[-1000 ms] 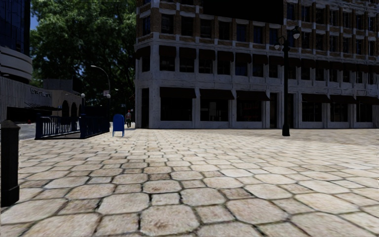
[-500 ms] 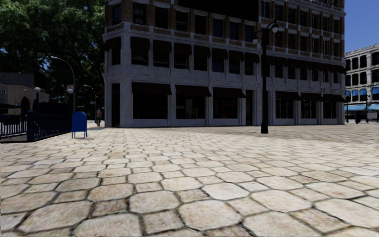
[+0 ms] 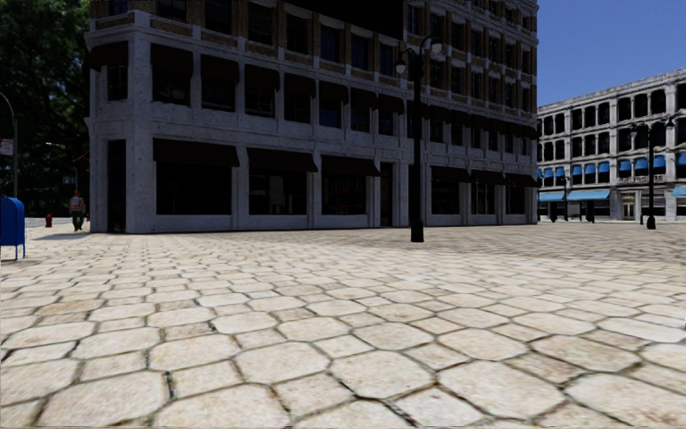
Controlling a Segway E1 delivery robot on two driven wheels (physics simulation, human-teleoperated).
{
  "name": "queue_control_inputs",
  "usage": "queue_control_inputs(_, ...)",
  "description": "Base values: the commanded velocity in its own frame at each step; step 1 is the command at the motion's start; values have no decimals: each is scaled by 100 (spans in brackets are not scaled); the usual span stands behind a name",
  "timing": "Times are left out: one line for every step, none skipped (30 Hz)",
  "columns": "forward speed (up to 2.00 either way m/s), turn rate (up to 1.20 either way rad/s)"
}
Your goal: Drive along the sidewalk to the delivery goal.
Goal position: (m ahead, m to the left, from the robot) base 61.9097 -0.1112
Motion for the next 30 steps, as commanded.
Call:
queue_control_inputs(188, -50)
queue_control_inputs(188, -50)
queue_control_inputs(188, -50)
queue_control_inputs(188, -50)
queue_control_inputs(188, -50)
queue_control_inputs(188, -50)
queue_control_inputs(188, -50)
queue_control_inputs(188, -50)
queue_control_inputs(188, -50)
queue_control_inputs(188, -50)
queue_control_inputs(188, -50)
queue_control_inputs(188, -50)
queue_control_inputs(188, -50)
queue_control_inputs(188, -50)
queue_control_inputs(188, -50)
queue_control_inputs(188, -50)
queue_control_inputs(188, -50)
queue_control_inputs(188, -50)
queue_control_inputs(188, -50)
queue_control_inputs(188, -50)
queue_control_inputs(188, -50)
queue_control_inputs(188, -50)
queue_control_inputs(188, -50)
queue_control_inputs(188, -50)
queue_control_inputs(188, -50)
queue_control_inputs(188, -50)
queue_control_inputs(188, -50)
queue_control_inputs(188, -50)
queue_control_inputs(188, -50)
queue_control_inputs(188, -50)
